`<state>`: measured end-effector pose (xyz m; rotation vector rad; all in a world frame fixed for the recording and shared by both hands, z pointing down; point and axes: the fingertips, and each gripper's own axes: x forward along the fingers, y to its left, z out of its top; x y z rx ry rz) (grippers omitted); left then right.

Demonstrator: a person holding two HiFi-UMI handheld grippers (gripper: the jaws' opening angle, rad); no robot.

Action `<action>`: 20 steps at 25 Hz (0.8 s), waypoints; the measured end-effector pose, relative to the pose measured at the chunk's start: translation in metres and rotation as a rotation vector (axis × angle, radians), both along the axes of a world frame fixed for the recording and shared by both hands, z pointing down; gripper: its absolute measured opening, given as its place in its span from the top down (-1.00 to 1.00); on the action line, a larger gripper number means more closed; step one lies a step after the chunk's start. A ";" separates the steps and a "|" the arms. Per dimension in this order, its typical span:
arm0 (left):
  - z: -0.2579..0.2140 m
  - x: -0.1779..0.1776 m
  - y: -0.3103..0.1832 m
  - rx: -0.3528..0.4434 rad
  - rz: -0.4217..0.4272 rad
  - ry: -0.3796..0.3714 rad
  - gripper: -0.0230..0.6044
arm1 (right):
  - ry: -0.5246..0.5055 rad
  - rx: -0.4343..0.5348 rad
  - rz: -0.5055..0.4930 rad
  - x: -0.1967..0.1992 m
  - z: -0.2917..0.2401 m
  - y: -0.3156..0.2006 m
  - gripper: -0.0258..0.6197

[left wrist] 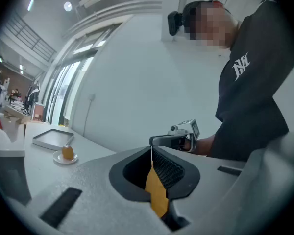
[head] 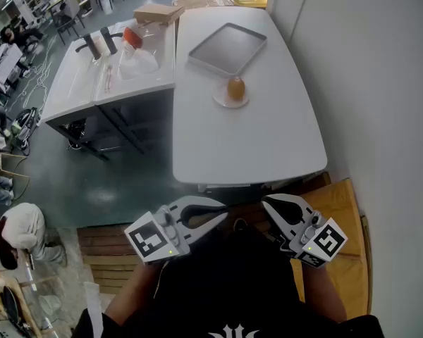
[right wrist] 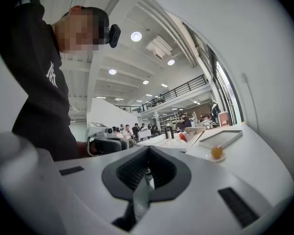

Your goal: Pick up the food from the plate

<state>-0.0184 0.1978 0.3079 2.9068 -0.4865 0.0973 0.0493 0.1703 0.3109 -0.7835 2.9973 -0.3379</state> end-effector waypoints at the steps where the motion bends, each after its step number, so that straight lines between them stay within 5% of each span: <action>1: 0.000 -0.004 0.001 -0.004 0.002 0.000 0.90 | 0.000 0.006 0.004 -0.002 -0.002 -0.001 0.92; 11: -0.003 -0.027 -0.002 0.021 0.024 -0.017 0.90 | -0.027 0.054 0.060 -0.012 -0.016 0.005 0.92; 20: 0.004 -0.033 -0.009 0.001 0.055 -0.001 0.90 | 0.072 0.086 0.083 -0.019 -0.016 0.006 0.92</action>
